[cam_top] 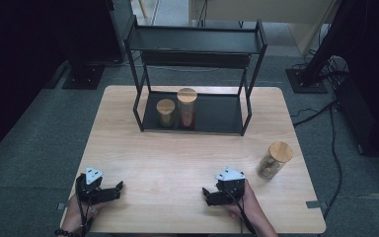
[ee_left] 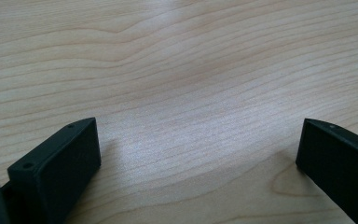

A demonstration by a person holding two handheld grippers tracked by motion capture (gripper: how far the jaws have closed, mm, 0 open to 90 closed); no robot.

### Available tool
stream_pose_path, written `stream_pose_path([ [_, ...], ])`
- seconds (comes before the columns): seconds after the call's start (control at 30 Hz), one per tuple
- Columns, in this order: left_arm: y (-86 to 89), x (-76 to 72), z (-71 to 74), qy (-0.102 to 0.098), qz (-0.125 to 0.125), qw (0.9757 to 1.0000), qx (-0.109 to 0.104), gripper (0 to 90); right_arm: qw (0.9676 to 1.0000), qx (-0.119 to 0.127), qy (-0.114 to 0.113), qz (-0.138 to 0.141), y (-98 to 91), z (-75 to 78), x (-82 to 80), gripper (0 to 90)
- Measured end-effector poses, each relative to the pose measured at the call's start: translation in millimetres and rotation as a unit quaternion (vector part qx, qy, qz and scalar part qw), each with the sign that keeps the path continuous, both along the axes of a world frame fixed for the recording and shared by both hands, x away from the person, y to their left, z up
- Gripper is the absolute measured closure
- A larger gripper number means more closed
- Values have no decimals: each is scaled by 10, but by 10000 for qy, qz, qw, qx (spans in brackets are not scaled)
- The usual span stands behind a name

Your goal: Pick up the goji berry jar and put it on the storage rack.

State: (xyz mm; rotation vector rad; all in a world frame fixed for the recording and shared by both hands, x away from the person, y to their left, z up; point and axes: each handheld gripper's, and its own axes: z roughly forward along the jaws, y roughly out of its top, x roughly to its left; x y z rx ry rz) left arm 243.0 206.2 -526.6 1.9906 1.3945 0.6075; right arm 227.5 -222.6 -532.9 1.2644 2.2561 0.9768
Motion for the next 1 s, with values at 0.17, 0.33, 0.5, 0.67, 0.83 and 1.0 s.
stream_pose_path([
  [0.17,0,0,0,0,-1,10000,0,0,10000,-4,1,-52,-130,-1,-42,0],
  [0.33,0,0,0,-1,0,10000,-2,0,9999,-36,-32,-123,-262,-1,-96,0],
  [0.5,-1,0,-1,-5,4,10000,-6,0,9998,-44,-44,-168,-363,-1,-126,0],
  [0.67,0,0,-1,-3,3,10000,-3,0,9998,-66,-65,-185,-408,-1,-155,0],
  [0.83,0,0,0,-2,1,10000,-2,0,9998,-58,-51,-186,-466,-2,-187,0],
  [1.0,0,0,0,-2,1,10000,-2,0,9998,-53,-51,-158,-531,-4,-219,0],
])
